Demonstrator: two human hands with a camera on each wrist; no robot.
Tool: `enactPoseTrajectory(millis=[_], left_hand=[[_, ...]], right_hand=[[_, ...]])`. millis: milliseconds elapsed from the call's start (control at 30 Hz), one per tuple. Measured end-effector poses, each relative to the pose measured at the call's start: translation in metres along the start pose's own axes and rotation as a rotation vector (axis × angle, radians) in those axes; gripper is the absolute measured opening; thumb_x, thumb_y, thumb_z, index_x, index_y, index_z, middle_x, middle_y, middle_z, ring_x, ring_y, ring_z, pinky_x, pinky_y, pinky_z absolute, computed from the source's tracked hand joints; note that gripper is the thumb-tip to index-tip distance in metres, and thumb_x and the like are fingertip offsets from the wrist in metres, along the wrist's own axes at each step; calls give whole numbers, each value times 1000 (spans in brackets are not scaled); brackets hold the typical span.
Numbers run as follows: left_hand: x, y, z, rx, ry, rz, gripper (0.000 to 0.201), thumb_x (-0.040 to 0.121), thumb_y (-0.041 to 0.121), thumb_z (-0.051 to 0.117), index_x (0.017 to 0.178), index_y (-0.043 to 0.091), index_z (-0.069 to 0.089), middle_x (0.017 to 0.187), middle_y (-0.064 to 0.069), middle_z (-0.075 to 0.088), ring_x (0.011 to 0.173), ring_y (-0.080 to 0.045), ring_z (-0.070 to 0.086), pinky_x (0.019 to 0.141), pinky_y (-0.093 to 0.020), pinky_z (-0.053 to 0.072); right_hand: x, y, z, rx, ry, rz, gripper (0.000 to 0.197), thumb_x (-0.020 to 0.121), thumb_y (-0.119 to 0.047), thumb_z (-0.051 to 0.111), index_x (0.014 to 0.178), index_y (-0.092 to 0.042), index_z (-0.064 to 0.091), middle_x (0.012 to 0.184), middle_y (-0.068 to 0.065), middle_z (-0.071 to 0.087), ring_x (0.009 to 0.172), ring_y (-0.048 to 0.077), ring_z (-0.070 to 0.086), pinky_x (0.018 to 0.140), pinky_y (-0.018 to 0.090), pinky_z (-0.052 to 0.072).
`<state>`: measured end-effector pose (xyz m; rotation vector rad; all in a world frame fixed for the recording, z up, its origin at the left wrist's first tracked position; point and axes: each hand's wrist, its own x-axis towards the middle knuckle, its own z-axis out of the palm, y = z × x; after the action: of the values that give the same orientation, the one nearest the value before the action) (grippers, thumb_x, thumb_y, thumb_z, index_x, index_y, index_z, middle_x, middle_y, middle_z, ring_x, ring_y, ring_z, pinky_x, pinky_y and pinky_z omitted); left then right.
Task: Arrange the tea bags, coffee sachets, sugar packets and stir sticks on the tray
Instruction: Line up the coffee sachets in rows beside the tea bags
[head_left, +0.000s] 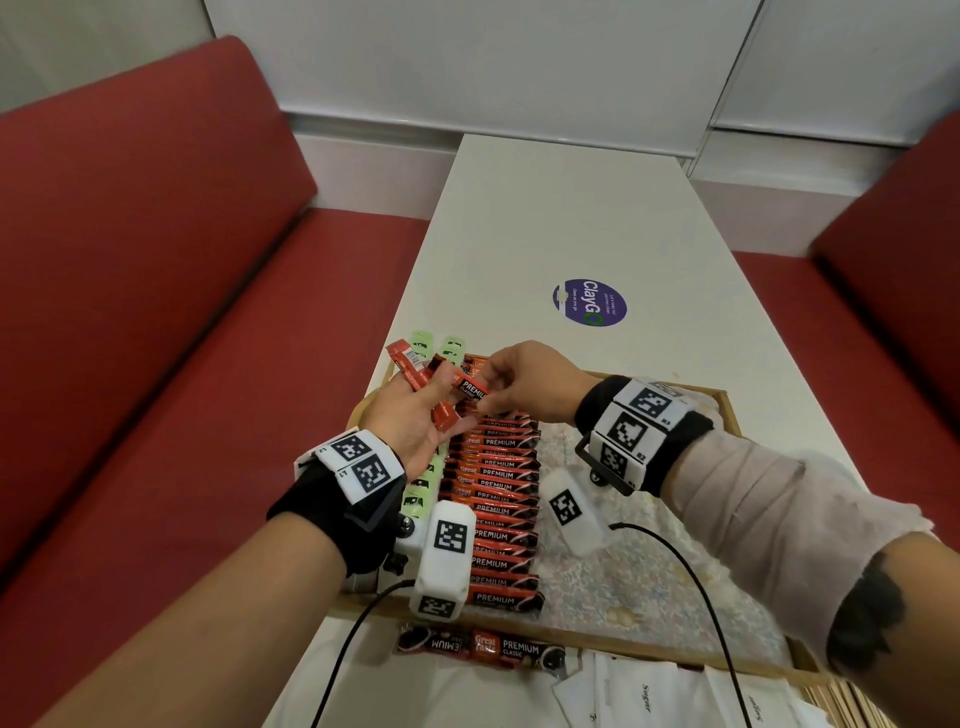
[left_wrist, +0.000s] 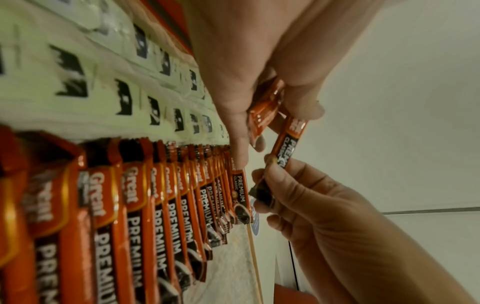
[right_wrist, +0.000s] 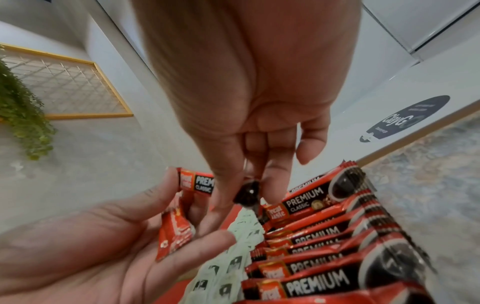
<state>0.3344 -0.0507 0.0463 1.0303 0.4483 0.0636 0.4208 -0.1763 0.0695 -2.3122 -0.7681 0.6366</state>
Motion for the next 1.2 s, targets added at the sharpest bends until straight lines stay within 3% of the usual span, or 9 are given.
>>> enactPoseTrajectory(millis=[100,200,333,467,633,833,1067,1200], left_hand=[[3,1,-1,-25,125,-11,23,101,25,38,112,9,51,110,-8,60,111,-25,58,84,-49,51],[5,1,-5,-39,191,-25,23,102,28,37,98,10,52,105,-7,58,114,-27,57,83,-50,50],[6,1,-8,-47,198,-31,25,102,28,36,94,11,52,101,-5,58,114,-27,57,82,-49,50],[6,1,-10,-47,197,-37,26,102,29,36,92,11,53,101,-5,58,114,-26,58,82,-49,51],[5,2,-8,-48,192,-41,25,102,27,37,91,11,52,100,-5,58,114,-27,57,82,-49,50],[4,2,-8,-46,199,-54,24,102,27,37,93,11,52,100,-5,58,113,-27,58,82,-50,50],[4,2,-8,-46,197,-61,33,101,27,37,123,5,48,105,-6,58,114,-27,58,77,-48,51],[2,2,-7,-36,200,-67,25,101,28,37,104,9,52,103,-6,59,109,-26,59,73,-46,52]], right_hand=[[2,6,-6,-72,103,60,13,79,-18,76,85,-18,65,80,-2,64,76,15,60,77,29,49],[2,13,-9,-202,159,90,17,81,-19,73,97,-15,68,92,2,67,84,17,60,78,27,46],[-1,19,-9,-338,171,120,20,84,-13,67,104,-11,69,103,6,69,96,23,63,85,30,48],[-2,21,-7,-379,159,149,17,82,-11,69,98,-10,69,101,5,69,95,24,63,86,32,49],[-1,21,-4,-407,141,164,13,80,-11,70,93,-12,70,97,4,70,91,22,63,75,26,44],[0,21,-1,-419,98,178,15,79,-13,73,93,-15,72,96,3,71,88,20,65,72,26,46],[3,20,2,-435,94,183,19,81,-17,72,99,-15,71,100,3,70,92,21,65,82,32,52],[4,20,2,-440,105,172,16,81,-19,72,97,-17,71,99,3,70,90,21,64,80,32,51]])
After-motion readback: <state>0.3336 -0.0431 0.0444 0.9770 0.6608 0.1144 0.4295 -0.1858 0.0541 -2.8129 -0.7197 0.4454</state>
